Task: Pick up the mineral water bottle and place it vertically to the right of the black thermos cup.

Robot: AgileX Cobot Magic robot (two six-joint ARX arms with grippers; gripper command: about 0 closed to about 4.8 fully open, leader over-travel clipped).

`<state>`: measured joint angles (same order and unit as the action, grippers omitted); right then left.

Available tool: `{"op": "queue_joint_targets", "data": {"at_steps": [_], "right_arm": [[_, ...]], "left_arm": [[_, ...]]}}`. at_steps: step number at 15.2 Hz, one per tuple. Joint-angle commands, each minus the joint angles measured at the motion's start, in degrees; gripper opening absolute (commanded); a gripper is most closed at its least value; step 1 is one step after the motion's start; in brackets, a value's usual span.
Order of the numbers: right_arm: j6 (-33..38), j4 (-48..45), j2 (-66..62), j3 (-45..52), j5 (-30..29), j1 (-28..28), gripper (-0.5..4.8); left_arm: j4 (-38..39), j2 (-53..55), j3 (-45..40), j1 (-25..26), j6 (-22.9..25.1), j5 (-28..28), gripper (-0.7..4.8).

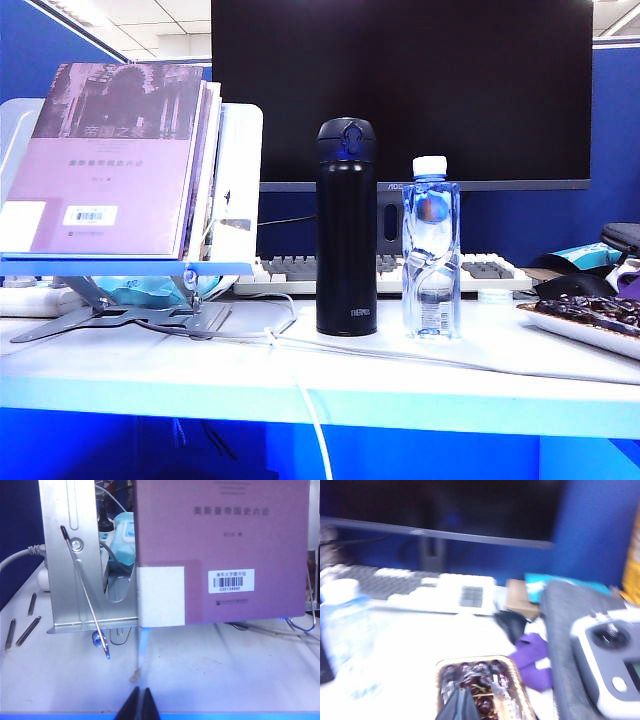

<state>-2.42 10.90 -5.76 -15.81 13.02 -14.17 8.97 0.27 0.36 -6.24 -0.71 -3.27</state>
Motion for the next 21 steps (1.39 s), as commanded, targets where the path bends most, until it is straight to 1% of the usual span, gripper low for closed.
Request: {"op": "queue_joint_targets", "data": {"at_steps": [1, 3, 5, 7, 11, 12, 13, 21], "right_arm": [[3.80, -3.45, 0.00, 2.84, -0.33, 3.58, -0.01], [3.69, -3.48, 0.17, 5.73, -1.62, 6.34, -0.01], [3.69, -3.41, 2.49, 8.76, -1.64, 6.97, -0.01], [3.69, -3.02, 5.57, 12.15, -3.10, 6.99, -0.01], [1.75, -2.97, 5.60, 14.67, -3.10, 7.93, -0.01], [1.77, -1.60, 5.60, 15.52, -3.06, 8.04, -0.01], [1.79, -1.60, 5.55, 15.52, -4.11, 8.11, -0.01], [2.19, -1.86, 5.60, 15.52, -4.07, 7.72, 0.00]], "left_arm": [[0.76, -0.17, 0.02, 0.02, 0.24, -0.42, -0.04], [0.76, -0.17, 0.02, 0.04, 0.24, -0.42, -0.04], [0.76, -0.17, 0.02, 0.02, 0.24, -0.42, -0.04], [0.79, -0.17, 0.02, 0.02, 0.24, -0.44, -0.04], [0.74, -0.17, 0.02, 0.04, 0.24, -0.42, -0.04], [0.74, -0.17, 0.02, 0.02, 0.24, -0.44, -0.04], [0.74, -0.17, 0.02, 0.04, 0.24, -0.42, -0.04], [0.74, -0.17, 0.02, 0.04, 0.24, -0.42, -0.04]]}}
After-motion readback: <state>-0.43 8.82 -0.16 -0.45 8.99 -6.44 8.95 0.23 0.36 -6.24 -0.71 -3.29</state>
